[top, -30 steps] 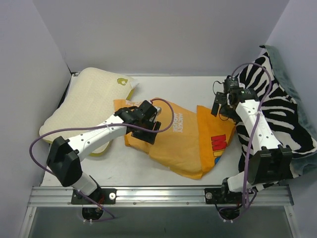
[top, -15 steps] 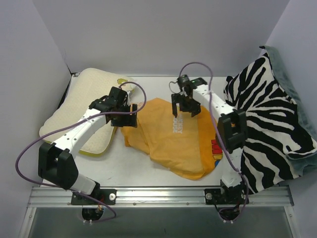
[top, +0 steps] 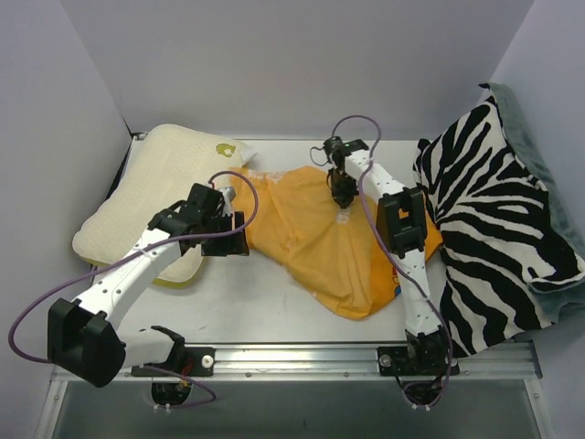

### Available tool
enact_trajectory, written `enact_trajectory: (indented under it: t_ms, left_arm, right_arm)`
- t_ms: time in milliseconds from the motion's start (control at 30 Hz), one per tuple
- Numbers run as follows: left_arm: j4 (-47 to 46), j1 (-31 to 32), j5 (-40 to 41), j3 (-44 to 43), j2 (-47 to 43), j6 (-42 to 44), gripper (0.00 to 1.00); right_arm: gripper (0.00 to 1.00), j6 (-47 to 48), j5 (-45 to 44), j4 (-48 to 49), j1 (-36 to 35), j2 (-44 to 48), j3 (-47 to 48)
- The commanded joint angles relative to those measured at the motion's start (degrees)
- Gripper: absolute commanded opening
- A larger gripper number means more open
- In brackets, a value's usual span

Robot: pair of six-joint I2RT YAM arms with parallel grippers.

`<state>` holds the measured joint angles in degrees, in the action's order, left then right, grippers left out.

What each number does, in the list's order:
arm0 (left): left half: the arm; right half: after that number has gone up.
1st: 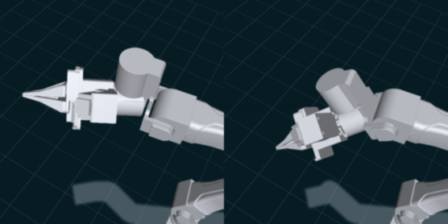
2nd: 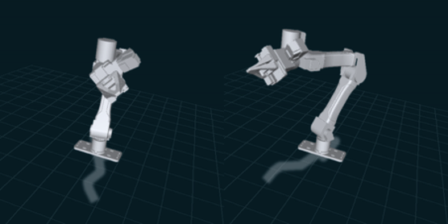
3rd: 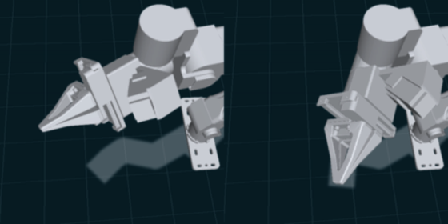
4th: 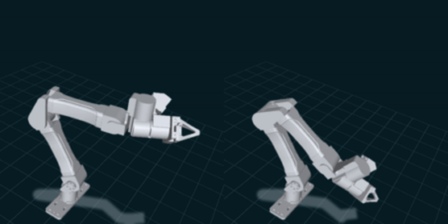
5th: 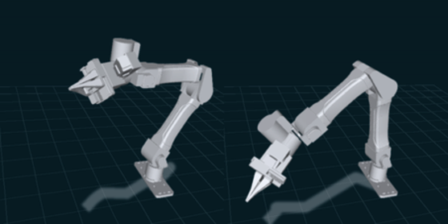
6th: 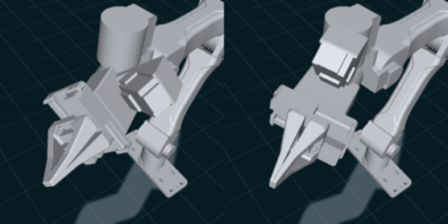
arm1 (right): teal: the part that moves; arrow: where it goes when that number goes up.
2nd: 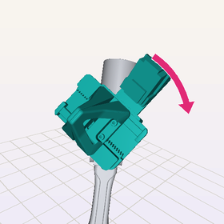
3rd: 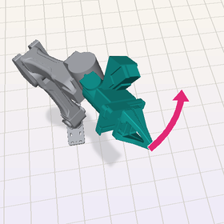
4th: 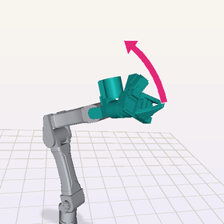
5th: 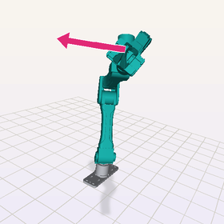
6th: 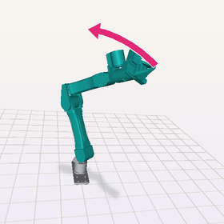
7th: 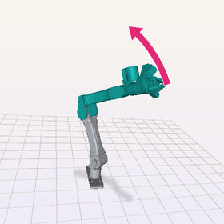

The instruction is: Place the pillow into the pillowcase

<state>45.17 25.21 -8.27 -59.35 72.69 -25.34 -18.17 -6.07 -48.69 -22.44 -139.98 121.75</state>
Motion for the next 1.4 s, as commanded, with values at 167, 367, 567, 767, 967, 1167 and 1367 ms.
enact_trajectory:
  t_ms: [167, 367, 567, 767, 967, 1167, 1367]
  left_arm:
    - [-10.2, 3.1, 5.0, 7.3, -2.8, -4.9, 0.63]
    - [-22.7, 3.2, 3.9, 1.4, 11.8, -4.5, 0.56]
    - [-27.0, 3.5, 2.4, -10.0, 27.9, -7.3, 0.5]
    - [-29.5, -0.2, 1.9, -12.1, 26.7, -12.4, 0.53]
    - [-28.5, -3.7, 3.6, -7.3, 18.5, -14.3, 0.68]
    - [-27.3, -6.1, 3.3, -1.7, 13.7, -16.2, 0.7]
    - [-24.4, -8.0, 5.0, -0.2, 10.0, -15.3, 0.66]
  right_arm:
    - [0.0, -3.5, 3.6, -1.7, 12.1, -4.7, 10.5]
    - [0.56, -3.2, 4.0, -1.9, 9.7, 3.5, 1.7]
    - [0.61, -3.2, 5.6, -2.0, 4.2, 9.4, 4.3]
    - [0.74, -2.3, 11.7, -3.2, -3.4, 8.7, 8.1]
    - [0.79, -1.4, 12.6, -3.2, -7.7, 5.3, 7.6]
    - [0.82, -1.4, 10.4, -3.7, -10.6, -1.2, 8.3]
    - [0.01, -1.6, 12.9, -4.0, -10.6, -3.5, 8.4]
